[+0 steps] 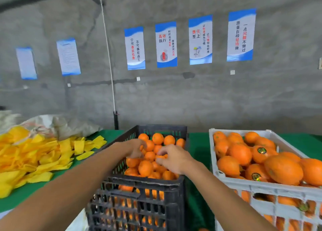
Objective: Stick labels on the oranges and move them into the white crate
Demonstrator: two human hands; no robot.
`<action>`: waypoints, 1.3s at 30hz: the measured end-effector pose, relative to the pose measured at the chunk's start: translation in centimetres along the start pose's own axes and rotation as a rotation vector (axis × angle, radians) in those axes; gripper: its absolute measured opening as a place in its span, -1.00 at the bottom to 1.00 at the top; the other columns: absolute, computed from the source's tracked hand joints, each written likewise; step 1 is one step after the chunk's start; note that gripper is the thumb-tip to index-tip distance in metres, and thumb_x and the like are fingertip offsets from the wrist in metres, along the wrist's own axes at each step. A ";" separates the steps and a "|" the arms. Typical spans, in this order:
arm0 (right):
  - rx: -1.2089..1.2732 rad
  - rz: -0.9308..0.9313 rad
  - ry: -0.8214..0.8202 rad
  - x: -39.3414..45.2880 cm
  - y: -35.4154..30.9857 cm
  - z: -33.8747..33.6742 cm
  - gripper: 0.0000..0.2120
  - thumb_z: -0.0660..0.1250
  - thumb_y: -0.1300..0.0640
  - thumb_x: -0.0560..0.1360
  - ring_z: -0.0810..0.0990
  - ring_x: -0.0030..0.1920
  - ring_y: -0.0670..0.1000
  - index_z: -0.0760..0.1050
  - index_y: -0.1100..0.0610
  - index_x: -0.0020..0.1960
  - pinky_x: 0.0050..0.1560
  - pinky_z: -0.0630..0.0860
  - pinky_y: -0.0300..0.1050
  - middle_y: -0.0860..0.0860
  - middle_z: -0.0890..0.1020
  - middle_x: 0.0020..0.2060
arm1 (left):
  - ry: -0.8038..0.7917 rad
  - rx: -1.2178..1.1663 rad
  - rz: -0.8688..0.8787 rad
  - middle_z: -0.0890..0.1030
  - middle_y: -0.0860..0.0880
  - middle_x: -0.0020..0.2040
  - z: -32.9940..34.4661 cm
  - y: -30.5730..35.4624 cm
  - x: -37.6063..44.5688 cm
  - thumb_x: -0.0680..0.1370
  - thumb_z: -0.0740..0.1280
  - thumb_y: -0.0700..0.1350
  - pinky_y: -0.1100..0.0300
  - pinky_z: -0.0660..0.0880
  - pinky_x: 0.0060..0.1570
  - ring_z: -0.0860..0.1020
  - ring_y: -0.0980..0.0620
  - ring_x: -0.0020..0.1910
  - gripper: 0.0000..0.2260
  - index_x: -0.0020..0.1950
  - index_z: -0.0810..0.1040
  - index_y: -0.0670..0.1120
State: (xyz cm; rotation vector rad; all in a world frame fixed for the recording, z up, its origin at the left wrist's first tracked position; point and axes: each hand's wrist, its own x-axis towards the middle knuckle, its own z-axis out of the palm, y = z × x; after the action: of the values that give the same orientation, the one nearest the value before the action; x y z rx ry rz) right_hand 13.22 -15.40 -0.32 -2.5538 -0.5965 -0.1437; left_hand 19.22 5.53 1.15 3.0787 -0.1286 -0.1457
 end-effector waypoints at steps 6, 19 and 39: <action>-0.122 0.048 -0.009 4.1 1.9 0.7 -0.74 0.39 -0.08 0.55 0.59 0.24 0.12 0.62 -0.05 0.21 0.23 0.54 0.09 0.00 0.62 0.26 | -0.198 0.062 -0.174 0.33 -0.20 0.57 0.6 -6.6 4.2 0.58 0.50 -0.14 -0.06 0.62 0.20 0.49 -0.25 0.42 -0.24 0.67 0.17 0.01; -0.359 0.005 0.027 7.9 2.4 2.0 -0.81 0.37 0.06 0.58 0.60 0.02 0.15 0.58 0.10 0.16 -0.11 0.52 0.00 0.09 0.61 0.06 | -0.355 0.073 -0.187 0.09 -0.25 0.57 7.3 -6.0 12.1 0.60 0.37 -0.31 -0.14 0.58 0.23 0.43 -0.43 0.40 -0.35 0.61 0.19 -0.02; 0.806 -0.313 0.725 -15.1 0.0 0.5 -0.65 0.41 -0.15 0.56 0.67 0.15 -0.01 0.61 -0.01 0.28 0.09 0.61 -0.17 -0.07 0.70 0.11 | 0.758 -0.803 0.728 0.51 0.12 0.29 4.4 9.9 -18.7 0.38 0.61 0.18 0.23 0.64 -0.08 0.67 0.04 -0.02 -0.34 0.42 0.54 0.02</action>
State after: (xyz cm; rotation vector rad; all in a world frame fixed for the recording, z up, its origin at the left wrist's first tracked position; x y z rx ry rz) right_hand -0.31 -21.00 -3.94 -1.4728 -0.5876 -0.7335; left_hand -0.51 -2.99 -0.90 1.9482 -0.8568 0.7706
